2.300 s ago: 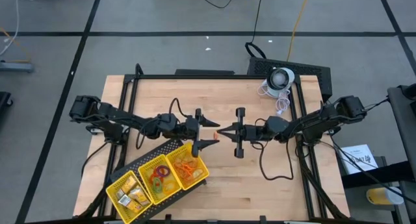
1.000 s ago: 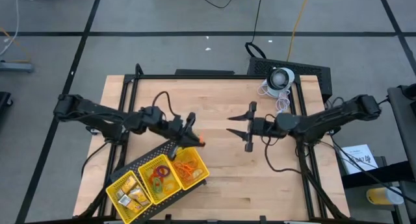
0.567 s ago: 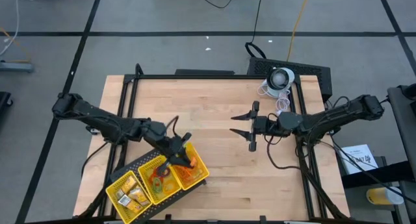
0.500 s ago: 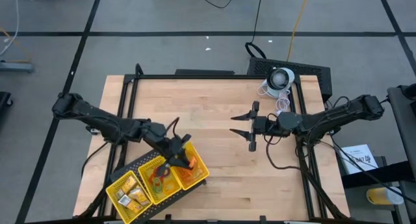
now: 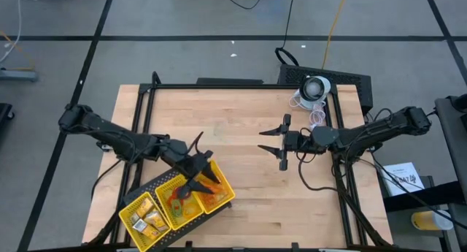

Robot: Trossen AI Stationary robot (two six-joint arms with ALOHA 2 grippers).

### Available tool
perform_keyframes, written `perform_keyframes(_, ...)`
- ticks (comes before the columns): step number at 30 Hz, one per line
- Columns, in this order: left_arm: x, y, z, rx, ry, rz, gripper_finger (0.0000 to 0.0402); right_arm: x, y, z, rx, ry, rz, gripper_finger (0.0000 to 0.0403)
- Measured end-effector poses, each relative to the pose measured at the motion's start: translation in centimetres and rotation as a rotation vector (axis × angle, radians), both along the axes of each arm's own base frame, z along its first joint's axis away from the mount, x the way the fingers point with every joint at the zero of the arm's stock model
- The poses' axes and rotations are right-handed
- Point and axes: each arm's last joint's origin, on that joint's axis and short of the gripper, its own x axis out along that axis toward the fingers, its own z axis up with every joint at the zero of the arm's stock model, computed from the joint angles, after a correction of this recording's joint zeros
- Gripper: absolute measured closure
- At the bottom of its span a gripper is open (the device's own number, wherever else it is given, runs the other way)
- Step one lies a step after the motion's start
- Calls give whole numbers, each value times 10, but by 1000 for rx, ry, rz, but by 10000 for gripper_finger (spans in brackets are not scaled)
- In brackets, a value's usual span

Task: Pick & Place Office Desk Supplies
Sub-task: Return to Home Position

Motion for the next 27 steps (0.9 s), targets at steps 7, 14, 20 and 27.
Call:
perform_keyframes(7,-8,12,10,-121,61,-76,128,0,0,0,53,-6,1,222)
perform_keyframes(14,-51,33,49,-85,-103,-107,111,-4,-1,-3,-4,54,-2,218)
perform_keyframes(20,-111,53,74,-6,-217,-72,116,-28,-6,12,-11,37,-1,220)
perform_keyframes(27,-164,68,63,233,-242,52,117,-70,-18,12,-6,148,-82,216)
